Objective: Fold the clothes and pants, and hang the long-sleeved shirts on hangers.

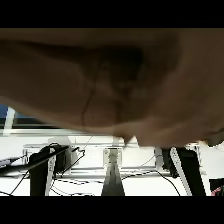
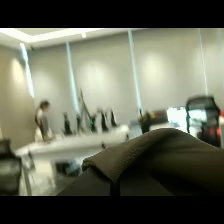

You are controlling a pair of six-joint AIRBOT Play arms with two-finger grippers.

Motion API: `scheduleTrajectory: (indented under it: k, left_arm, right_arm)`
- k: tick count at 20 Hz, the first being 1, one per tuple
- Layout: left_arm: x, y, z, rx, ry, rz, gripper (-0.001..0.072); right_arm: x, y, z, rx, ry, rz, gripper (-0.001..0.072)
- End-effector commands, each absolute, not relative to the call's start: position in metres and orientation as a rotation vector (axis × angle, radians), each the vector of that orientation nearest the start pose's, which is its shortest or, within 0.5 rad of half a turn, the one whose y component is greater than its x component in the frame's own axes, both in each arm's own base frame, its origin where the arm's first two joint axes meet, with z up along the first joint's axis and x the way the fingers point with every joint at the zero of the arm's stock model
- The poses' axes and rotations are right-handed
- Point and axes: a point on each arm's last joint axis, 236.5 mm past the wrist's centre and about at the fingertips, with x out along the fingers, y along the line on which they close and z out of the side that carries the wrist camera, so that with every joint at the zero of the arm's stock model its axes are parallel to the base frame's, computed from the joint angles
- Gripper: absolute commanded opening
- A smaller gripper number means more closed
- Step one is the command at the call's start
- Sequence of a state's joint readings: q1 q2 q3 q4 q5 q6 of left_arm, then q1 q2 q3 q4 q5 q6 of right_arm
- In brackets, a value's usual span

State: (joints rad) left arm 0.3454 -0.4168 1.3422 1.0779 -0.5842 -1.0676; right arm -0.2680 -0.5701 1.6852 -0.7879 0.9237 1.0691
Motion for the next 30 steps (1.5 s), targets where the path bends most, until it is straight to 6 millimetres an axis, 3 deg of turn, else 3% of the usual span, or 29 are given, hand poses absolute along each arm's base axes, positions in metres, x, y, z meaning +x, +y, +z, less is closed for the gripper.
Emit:
scheduleTrajectory:
  k: [1,4,9,13,15,18,22,24,27,30]
  left_arm:
    - [0.28,0.014,0.424,0.137,0.0,-0.006,0.0014]
    - [0.34,0.019,0.312,0.054,0.404,-0.122,0.0015]
    - [0.415,0.026,0.174,-0.067,0.771,-0.224,0.0015]
    - [0.467,0.018,0.059,-0.069,0.95,-0.295,0.0015]
    - [0.49,0.016,0.021,-0.066,0.96,-0.283,0.0015]
    - [0.518,0.017,-0.01,-0.061,0.929,-0.241,0.0015]
    - [0.52,0.009,-0.032,-0.063,0.959,-0.252,0.0015]
    - [0.51,0.003,-0.039,-0.074,1.009,-0.281,0.0015]
    - [0.478,-0.013,-0.051,-0.104,1.143,-0.363,0.0014]
    - [0.456,-0.028,-0.062,-0.168,1.252,-0.393,0.0015]
  right_arm:
    - [0.255,0.074,0.495,-0.013,-0.059,0.357,0.0017]
    - [0.325,0.072,0.404,0.167,0.316,0.443,0.0017]
    - [0.42,0.064,0.246,0.289,0.77,0.491,0.0018]
    - [0.488,0.063,0.13,0.34,0.942,0.433,0.0018]
    - [0.523,0.059,0.084,0.353,0.947,0.377,0.0018]
    - [0.554,0.044,0.028,0.353,0.958,0.297,0.0018]
    - [0.545,0.031,-0.019,0.293,1.062,0.263,0.0018]
    - [0.528,0.019,-0.036,0.21,1.142,0.244,0.0017]
    - [0.498,-0.004,-0.053,0.075,1.283,0.215,0.0018]
    - [0.485,-0.004,-0.056,0.073,1.339,0.224,0.0018]
